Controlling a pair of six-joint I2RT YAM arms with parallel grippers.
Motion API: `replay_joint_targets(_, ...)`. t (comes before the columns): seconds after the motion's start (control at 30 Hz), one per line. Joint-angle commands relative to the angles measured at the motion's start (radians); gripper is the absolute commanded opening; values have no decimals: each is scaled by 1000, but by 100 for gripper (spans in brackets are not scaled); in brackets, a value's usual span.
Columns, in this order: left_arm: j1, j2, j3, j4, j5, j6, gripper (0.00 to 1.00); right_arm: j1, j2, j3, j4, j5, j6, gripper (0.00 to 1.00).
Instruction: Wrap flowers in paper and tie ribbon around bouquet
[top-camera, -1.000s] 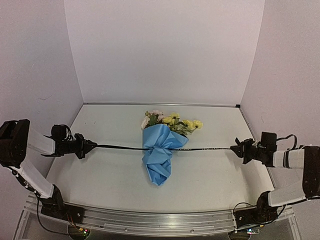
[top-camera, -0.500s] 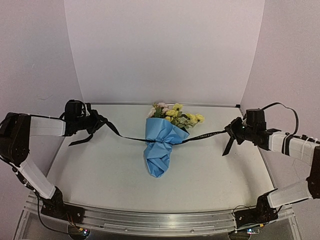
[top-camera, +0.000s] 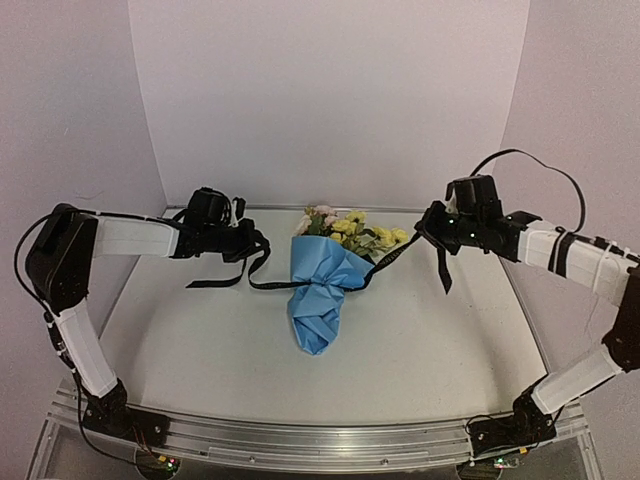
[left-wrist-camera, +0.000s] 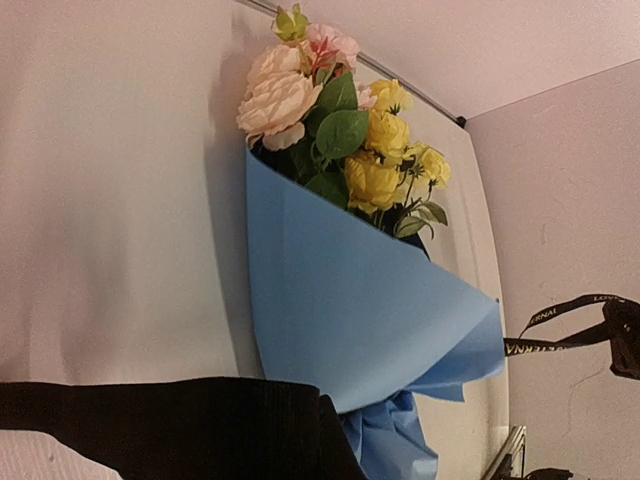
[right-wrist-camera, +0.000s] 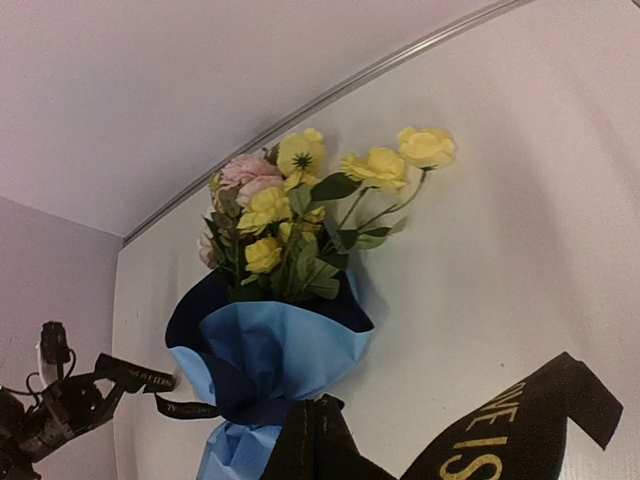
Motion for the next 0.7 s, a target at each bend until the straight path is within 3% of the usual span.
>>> replay_joint_targets(0.0, -54, 183, 228, -21, 62, 53, 0, 111, 203, 175, -38, -64, -54, 0)
replay_joint_targets(0.2, -123, 316, 348, -54, 102, 57, 0, 241, 426, 365, -62, -63, -42, 0)
replay_joint_targets(0.67, -257, 253, 107, 25, 100, 25, 0, 390, 495, 289, -82, -20, 29, 0)
